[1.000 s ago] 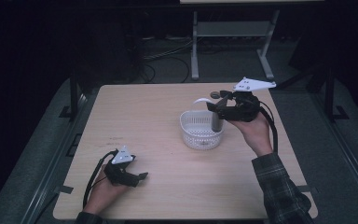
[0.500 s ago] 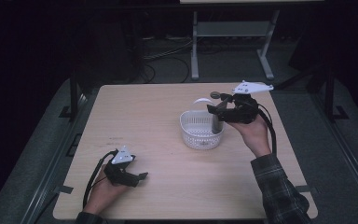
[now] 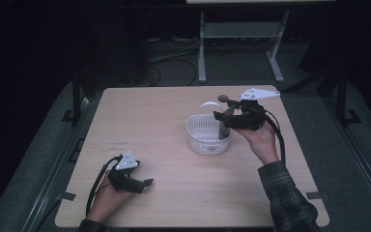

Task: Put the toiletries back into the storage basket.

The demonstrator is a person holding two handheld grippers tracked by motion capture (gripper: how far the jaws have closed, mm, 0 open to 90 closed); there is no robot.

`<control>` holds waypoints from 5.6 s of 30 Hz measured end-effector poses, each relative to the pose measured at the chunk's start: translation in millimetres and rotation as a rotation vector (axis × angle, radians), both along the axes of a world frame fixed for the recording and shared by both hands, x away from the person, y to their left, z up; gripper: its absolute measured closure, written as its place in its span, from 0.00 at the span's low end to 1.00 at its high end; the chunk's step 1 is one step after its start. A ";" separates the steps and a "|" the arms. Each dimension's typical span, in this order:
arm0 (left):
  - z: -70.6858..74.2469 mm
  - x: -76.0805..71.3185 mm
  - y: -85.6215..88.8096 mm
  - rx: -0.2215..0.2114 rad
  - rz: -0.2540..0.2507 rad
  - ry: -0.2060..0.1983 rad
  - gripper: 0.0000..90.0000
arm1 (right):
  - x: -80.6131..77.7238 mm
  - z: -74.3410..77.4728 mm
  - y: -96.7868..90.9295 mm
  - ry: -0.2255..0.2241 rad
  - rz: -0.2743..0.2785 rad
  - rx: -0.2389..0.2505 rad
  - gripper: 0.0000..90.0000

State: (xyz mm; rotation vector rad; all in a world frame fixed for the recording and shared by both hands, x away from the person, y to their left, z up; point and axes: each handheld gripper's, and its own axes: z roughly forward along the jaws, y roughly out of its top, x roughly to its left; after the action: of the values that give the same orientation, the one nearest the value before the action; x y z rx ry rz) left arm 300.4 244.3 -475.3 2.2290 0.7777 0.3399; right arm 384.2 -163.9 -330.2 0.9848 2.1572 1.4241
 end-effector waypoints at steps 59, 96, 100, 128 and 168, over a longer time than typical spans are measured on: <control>0.0 -0.1 0.0 0.000 0.000 0.000 0.14 | 5.3 -48.2 7.5 0.065 0.000 -0.067 0.33; 0.0 -0.1 -0.1 0.000 0.001 0.001 0.14 | -5.6 -43.3 -6.0 0.105 -0.024 -0.036 0.03; 0.0 -0.1 -0.1 0.000 0.000 0.000 0.14 | -12.2 -43.2 -15.1 0.104 -0.034 -0.024 0.03; -0.3 0.0 -0.1 -0.002 0.000 -0.001 0.14 | -75.5 -65.6 -58.7 0.122 -0.049 -0.054 0.02; -0.1 -0.1 0.1 0.001 -0.002 0.001 0.14 | -109.4 -135.8 -104.3 0.183 -0.168 -0.141 0.02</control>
State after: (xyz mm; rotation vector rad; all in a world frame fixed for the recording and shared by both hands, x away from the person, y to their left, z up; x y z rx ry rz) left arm 300.4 244.3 -475.4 2.2312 0.7764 0.3386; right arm 274.8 -268.2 -466.0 1.2512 2.2063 1.1269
